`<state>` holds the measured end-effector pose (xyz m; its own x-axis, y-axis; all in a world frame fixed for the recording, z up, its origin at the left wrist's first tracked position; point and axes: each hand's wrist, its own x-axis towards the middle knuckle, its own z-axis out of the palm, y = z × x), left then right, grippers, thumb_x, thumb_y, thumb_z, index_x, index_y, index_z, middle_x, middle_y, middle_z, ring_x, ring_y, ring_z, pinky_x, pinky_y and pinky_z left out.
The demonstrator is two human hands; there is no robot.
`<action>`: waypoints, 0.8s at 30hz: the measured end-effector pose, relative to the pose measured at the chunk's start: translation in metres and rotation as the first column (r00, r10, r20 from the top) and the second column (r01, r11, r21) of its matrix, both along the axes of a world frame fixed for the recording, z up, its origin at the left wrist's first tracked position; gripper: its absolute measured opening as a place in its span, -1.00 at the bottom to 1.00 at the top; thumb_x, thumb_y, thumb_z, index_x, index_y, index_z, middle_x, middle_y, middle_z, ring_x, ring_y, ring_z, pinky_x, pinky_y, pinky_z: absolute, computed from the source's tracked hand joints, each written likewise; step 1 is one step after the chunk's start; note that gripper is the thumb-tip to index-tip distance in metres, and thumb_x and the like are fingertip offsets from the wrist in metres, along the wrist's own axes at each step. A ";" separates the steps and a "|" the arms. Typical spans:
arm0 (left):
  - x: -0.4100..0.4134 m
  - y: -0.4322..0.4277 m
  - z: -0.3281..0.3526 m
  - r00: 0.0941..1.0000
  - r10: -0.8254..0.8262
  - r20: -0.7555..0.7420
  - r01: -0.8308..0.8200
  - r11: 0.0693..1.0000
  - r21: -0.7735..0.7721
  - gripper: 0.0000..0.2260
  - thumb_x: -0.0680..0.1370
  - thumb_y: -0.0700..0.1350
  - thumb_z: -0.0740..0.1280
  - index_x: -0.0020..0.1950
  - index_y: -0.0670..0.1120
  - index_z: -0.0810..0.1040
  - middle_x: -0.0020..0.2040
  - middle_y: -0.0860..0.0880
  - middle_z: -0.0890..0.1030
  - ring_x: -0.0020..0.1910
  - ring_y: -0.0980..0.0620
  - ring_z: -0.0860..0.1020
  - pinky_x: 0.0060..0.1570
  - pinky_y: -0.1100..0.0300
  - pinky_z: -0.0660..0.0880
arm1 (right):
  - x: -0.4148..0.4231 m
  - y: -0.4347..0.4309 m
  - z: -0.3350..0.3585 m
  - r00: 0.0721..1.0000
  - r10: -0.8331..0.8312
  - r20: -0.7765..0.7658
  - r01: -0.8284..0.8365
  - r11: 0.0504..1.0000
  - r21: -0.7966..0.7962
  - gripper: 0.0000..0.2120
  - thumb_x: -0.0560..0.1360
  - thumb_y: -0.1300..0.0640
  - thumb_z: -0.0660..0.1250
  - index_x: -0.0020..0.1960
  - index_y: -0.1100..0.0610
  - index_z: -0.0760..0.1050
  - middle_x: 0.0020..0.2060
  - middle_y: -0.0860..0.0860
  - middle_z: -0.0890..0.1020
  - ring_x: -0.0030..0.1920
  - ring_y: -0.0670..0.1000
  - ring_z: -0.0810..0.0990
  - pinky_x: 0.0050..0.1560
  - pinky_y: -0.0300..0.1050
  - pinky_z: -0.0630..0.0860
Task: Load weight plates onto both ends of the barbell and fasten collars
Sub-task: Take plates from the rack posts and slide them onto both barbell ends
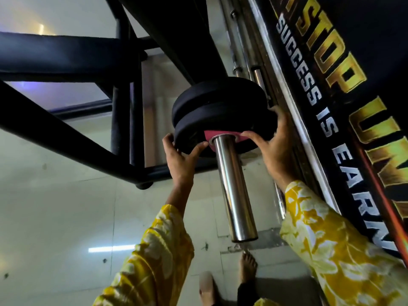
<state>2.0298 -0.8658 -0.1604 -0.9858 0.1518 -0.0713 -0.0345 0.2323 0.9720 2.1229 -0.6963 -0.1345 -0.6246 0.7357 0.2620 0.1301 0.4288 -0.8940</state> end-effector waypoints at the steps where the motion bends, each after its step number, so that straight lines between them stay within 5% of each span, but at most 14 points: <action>1: 0.002 -0.005 0.001 0.999 -0.026 -0.024 0.026 0.999 -0.022 -0.37 0.28 -0.07 0.57 0.22 -0.14 0.32 0.04 0.06 0.51 0.04 0.20 0.54 0.02 0.25 0.52 | 0.007 -0.002 -0.002 1.000 0.006 -0.003 -0.006 1.000 -0.012 -0.28 0.27 -0.16 0.42 0.27 0.23 0.35 0.14 0.06 0.44 0.18 -0.05 0.40 0.18 -0.46 0.28; 5: 0.023 -0.025 0.011 0.991 -0.088 -0.099 0.073 0.985 -0.154 -0.40 0.29 -0.06 0.56 0.18 -0.18 0.34 -0.10 0.20 0.45 -0.15 0.33 0.49 -0.23 0.53 0.42 | 0.037 -0.015 -0.003 1.000 -0.007 -0.006 0.006 0.998 -0.061 -0.31 0.22 -0.04 0.53 0.25 0.11 0.34 0.13 0.05 0.45 0.17 -0.04 0.42 0.17 -0.47 0.30; 11: 0.069 -0.054 0.018 0.979 -0.177 -0.105 0.155 0.971 -0.183 -0.42 0.30 0.01 0.54 0.17 -0.16 0.36 -0.03 0.02 0.55 -0.08 0.09 0.55 -0.20 0.48 0.47 | 0.086 -0.043 0.004 0.998 -0.019 0.063 0.030 0.981 -0.194 -0.30 0.23 0.16 0.57 0.28 0.20 0.35 0.15 0.10 0.47 0.22 0.09 0.45 0.30 0.02 0.37; 16: 0.114 -0.084 0.010 0.980 -0.198 -0.029 0.196 0.978 -0.072 -0.52 0.31 -0.10 0.55 0.13 -0.12 0.43 0.00 -0.03 0.58 0.00 0.00 0.57 -0.03 0.00 0.58 | 0.136 -0.068 0.006 0.996 -0.055 0.067 0.071 0.962 -0.263 -0.36 0.20 0.00 0.58 0.22 -0.02 0.43 0.14 0.12 0.53 0.20 0.12 0.50 0.24 0.19 0.43; 20: 0.148 -0.104 0.011 0.968 -0.250 -0.004 0.249 0.967 -0.053 -0.51 0.34 -0.12 0.53 0.18 -0.12 0.41 0.04 -0.04 0.58 0.06 -0.05 0.56 0.01 -0.13 0.55 | 0.178 -0.089 0.010 0.990 -0.101 0.098 0.122 0.962 -0.245 -0.44 0.13 -0.23 0.54 0.09 -0.27 0.47 0.09 0.11 0.57 0.15 0.15 0.54 0.16 0.17 0.50; 24: 0.183 -0.132 0.024 0.964 -0.266 0.006 0.266 0.962 -0.059 -0.51 0.33 -0.12 0.53 0.18 -0.05 0.41 0.01 0.12 0.57 0.01 0.04 0.57 -0.02 0.00 0.57 | 0.217 -0.127 0.030 0.984 -0.155 0.082 0.172 0.948 -0.268 -0.39 0.10 -0.02 0.56 0.12 -0.02 0.47 0.00 -0.13 0.53 0.12 0.14 0.54 0.16 0.01 0.51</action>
<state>2.2130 -0.9974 -0.1366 -0.9106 0.4043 -0.0862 0.0382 0.2900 0.9563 2.3403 -0.8236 -0.1047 -0.4981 0.8671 0.0033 0.2340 0.1381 -0.9624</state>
